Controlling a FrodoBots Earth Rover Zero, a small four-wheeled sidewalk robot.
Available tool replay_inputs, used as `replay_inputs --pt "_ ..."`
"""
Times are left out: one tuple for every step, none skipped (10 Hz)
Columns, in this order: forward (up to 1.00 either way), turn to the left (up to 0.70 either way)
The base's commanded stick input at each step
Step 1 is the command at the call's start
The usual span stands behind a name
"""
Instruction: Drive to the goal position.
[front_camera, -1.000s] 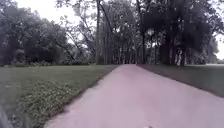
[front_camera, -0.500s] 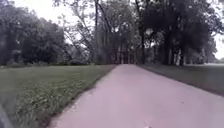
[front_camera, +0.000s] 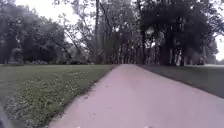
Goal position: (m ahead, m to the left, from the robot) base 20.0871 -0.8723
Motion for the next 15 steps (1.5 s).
replay_inputs --pt "0.7 0.0" --pt "0.7 0.0" --pt "0.7 0.0" --pt "0.7 0.0" --pt "0.7 0.0" --pt "0.7 0.0" --pt "0.7 0.0" --pt "0.7 0.0" --pt "0.7 0.0" --pt "0.7 0.0" --pt "0.7 0.0" --pt "0.7 0.0" --pt "0.7 0.0" --pt "0.7 0.0" --pt "0.7 0.0"
